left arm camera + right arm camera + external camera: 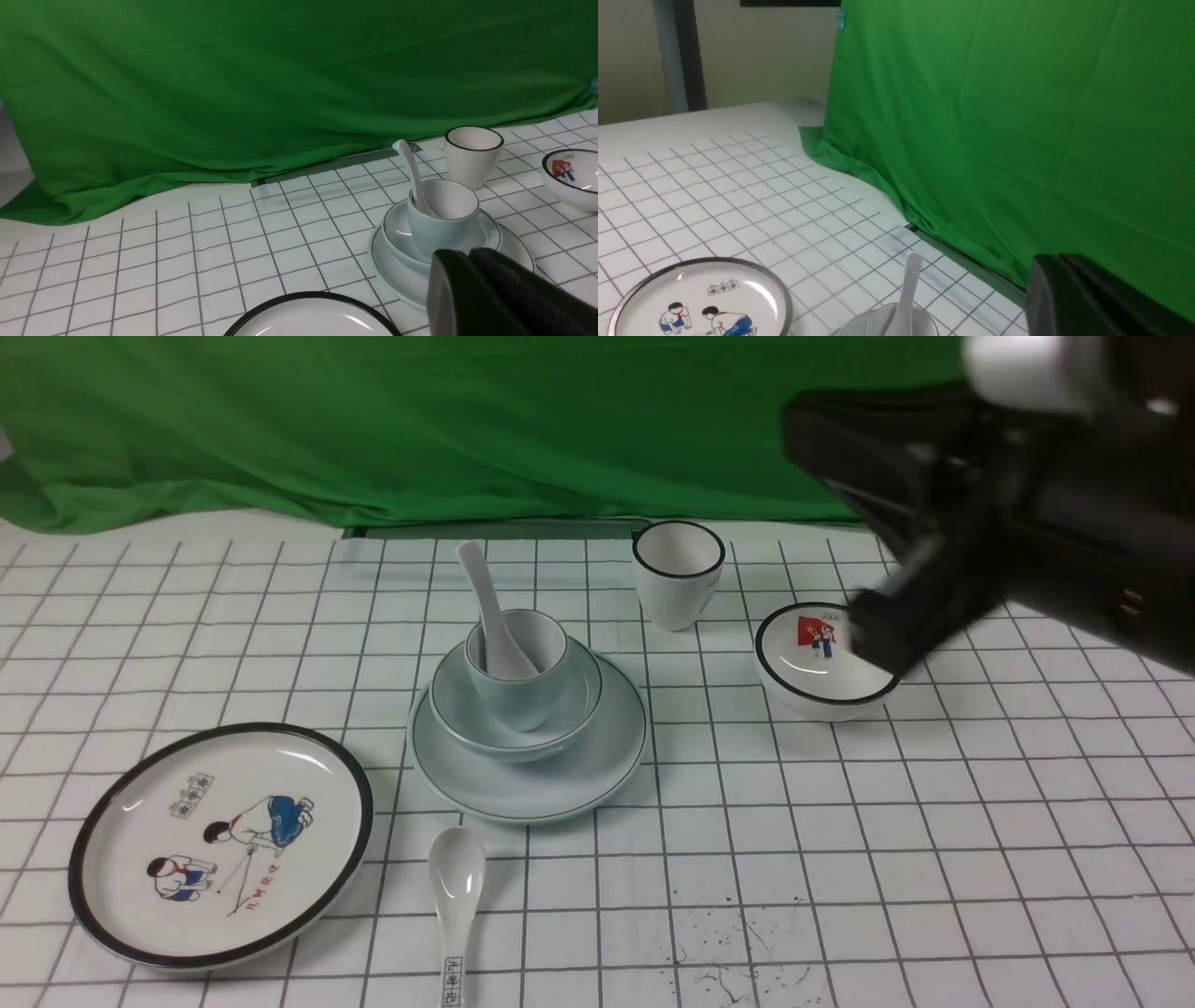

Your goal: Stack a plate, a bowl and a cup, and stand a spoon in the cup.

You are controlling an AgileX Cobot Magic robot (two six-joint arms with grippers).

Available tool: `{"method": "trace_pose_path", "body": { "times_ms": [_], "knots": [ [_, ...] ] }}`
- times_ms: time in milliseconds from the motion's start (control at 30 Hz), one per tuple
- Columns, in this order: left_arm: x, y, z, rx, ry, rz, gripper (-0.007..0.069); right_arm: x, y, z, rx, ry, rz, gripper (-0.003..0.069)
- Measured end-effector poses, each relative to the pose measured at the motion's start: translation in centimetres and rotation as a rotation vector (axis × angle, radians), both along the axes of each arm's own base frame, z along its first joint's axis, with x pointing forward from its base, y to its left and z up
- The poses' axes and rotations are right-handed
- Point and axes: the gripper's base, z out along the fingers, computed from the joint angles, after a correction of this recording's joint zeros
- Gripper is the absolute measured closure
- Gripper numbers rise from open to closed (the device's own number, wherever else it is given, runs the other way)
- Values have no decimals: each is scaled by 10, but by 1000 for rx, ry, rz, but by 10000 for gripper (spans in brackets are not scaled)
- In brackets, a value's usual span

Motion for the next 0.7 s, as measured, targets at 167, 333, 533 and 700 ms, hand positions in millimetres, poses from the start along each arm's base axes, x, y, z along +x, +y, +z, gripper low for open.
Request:
{"method": "trace_pose_path", "body": {
  "times_ms": [167, 333, 533, 700],
  "knots": [
    [0, 0, 0, -1, -1, 0, 652, -35, -31, 6, 64, -72, -4, 645],
    [0, 0, 0, -1, -2, 0, 652, -50, -44, 13, 99, -112, 1, 633],
    [0, 0, 0, -1, -2, 0, 652, -53, -46, 14, 106, -115, 2, 608],
    [0, 0, 0, -1, -2, 0, 652, -53, -46, 13, 110, -109, 3, 596]
  ]
}}
